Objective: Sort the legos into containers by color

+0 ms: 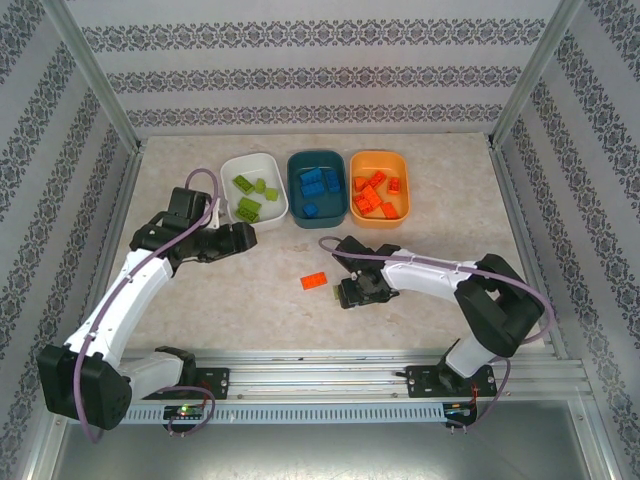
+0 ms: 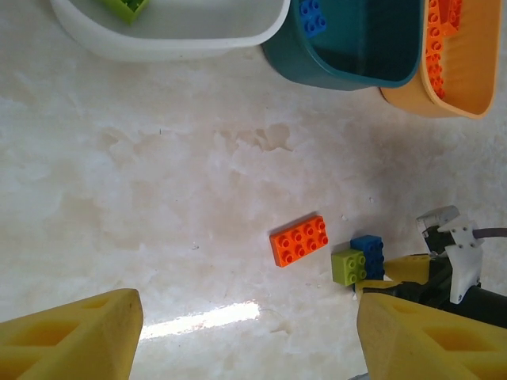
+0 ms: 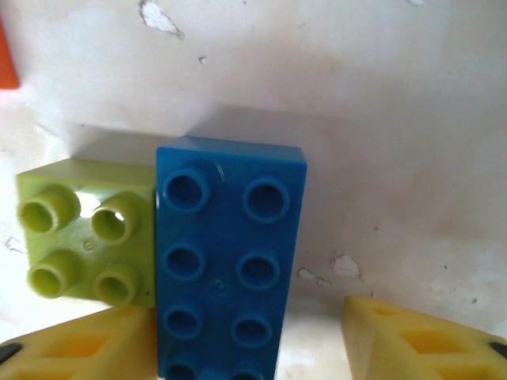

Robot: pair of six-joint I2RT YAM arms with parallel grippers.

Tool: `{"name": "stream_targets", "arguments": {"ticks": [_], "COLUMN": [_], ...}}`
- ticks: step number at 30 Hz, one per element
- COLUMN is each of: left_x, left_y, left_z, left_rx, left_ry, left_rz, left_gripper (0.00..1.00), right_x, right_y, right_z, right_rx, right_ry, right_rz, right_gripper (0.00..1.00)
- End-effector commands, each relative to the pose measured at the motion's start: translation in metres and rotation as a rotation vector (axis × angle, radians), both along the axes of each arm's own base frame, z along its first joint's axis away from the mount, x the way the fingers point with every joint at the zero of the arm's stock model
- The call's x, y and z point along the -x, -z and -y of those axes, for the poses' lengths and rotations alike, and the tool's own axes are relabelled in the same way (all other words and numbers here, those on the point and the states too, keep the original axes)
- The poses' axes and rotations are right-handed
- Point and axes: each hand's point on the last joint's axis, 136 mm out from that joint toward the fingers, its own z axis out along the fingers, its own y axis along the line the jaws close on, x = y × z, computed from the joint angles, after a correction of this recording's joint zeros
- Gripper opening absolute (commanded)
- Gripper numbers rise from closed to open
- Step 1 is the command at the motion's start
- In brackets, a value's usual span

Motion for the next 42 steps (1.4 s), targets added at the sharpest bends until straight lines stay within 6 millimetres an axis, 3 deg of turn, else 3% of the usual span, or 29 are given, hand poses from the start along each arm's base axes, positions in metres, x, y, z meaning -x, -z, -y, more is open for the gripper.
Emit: {"name": "stream_targets", "arguments": {"ticks": [1, 16, 28, 34, 42], "left_x": [-0.001, 0.000, 0.001, 0.007, 0.010], "left_y": [-0.003, 0.004, 0.023, 0.042, 0.049], "left_z": [0.007, 0.008, 0.005, 0.003, 0.001], "left_rx": [0.036, 0.035, -0.021, -0.041, -0.048], "left_ry": [0.005, 0.013, 0.065, 0.092, 0.114], "left_rz": [0.022, 0.002, -0.038, -0.051, -0.045], "left_gripper": [0.73, 0.78, 0.91, 1.00, 1.00], "right_x": [-0.009, -0.018, -0.017, -0.024, -0.058], "right_y": [-0.001, 0.001, -0.017, -0.065, -0.164], "right_z": [0.000, 0.004, 0.010, 0.011, 0.005], "right_rx": [0.038, 0.046, -0.013, -0.125, -0.290], "right_ry": [-0.010, 0.013, 0.051, 0.085, 0.085], "right_rz": [0.030, 0.049, 0.072, 0.137, 0.266], "right_gripper": [0.55, 0.27, 0.24, 0.24, 0.26]}}
